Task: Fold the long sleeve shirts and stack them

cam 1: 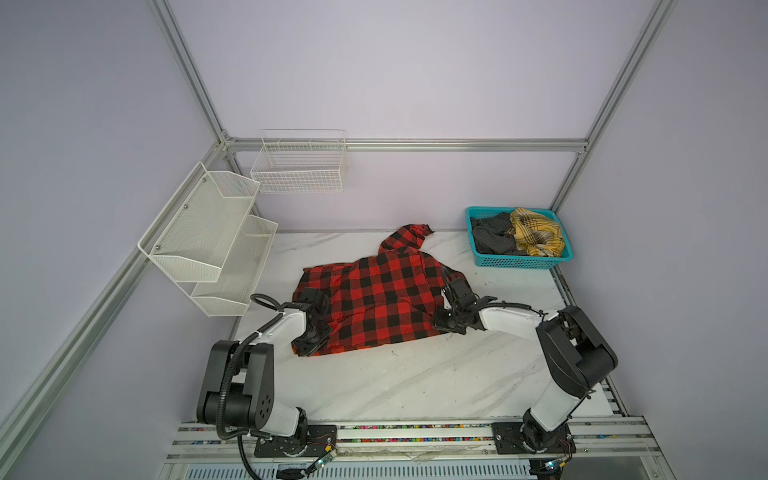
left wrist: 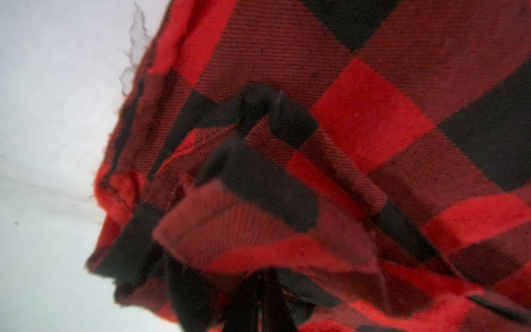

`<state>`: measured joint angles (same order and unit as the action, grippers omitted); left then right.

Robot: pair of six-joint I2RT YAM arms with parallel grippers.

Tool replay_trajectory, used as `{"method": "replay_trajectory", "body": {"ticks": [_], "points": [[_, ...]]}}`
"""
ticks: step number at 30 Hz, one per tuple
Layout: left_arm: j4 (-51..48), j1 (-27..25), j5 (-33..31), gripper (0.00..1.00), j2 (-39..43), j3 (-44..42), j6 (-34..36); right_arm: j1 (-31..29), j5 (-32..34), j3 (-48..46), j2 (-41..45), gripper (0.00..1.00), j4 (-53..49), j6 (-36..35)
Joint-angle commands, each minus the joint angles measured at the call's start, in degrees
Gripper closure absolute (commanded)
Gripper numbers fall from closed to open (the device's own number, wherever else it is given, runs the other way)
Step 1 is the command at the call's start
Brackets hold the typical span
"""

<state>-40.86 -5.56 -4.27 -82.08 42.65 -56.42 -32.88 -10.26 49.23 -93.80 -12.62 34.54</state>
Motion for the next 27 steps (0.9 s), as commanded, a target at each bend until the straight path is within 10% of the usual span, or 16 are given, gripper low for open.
{"method": "replay_trajectory", "body": {"ticks": [1, 6, 14, 27], "points": [[-3.15, -2.23, 1.73, 0.93, 6.36, -6.68, -0.98, -1.42, -0.79, -6.14, 7.84, 0.63, -8.53, 5.07], [-10.18, -3.62, 2.9, 0.87, 19.39, -9.63, -2.69, -2.1, -1.58, -8.71, 20.25, 0.61, -15.15, 7.27], [-8.94, -2.87, -4.74, 0.38, 20.22, 9.4, 2.8, -2.11, -1.35, 10.8, 16.67, 0.47, -17.82, 4.01], [-1.79, 3.5, -0.05, 0.67, -15.18, 35.22, 11.14, 0.36, 2.68, 31.6, -15.78, 0.6, -10.25, -2.82]]}}
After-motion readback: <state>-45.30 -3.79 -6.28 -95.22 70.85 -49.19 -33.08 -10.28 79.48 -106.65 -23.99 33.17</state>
